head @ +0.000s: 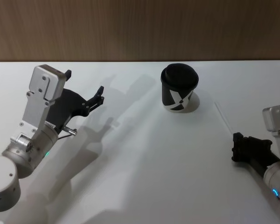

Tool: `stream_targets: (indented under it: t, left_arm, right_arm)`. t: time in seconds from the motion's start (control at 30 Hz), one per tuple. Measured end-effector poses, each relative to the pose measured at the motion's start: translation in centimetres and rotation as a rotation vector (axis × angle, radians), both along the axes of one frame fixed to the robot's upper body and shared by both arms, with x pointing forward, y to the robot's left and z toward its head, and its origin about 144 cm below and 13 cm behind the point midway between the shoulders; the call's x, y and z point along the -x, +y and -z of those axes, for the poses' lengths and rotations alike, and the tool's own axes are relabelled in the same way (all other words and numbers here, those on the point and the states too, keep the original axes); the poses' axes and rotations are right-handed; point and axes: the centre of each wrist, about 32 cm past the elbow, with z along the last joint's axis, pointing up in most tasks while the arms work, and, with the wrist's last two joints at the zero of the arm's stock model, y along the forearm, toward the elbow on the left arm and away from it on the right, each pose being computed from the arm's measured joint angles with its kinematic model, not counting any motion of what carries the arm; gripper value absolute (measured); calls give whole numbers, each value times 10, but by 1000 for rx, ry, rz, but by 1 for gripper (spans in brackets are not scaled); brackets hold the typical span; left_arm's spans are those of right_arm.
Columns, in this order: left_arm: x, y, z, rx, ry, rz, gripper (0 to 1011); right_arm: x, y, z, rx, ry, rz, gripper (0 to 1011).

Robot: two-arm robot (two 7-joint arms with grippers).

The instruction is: Pick up the straw with one hand, pass it to the other hand, and insert it into the cup.

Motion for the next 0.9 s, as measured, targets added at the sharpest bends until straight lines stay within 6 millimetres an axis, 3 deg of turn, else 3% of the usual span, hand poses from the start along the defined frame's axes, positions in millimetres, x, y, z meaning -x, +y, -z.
stream_targets:
  t: [0.43, 0.9]
  left_arm:
    - [0, 0, 0, 0, 0, 0, 1003]
    - [0, 0, 0, 0, 0, 0, 1003]
  right_arm:
    - [0, 0, -1, 36, -38, -9, 4]
    - [-4, -6, -9, 195, -222, -38, 4]
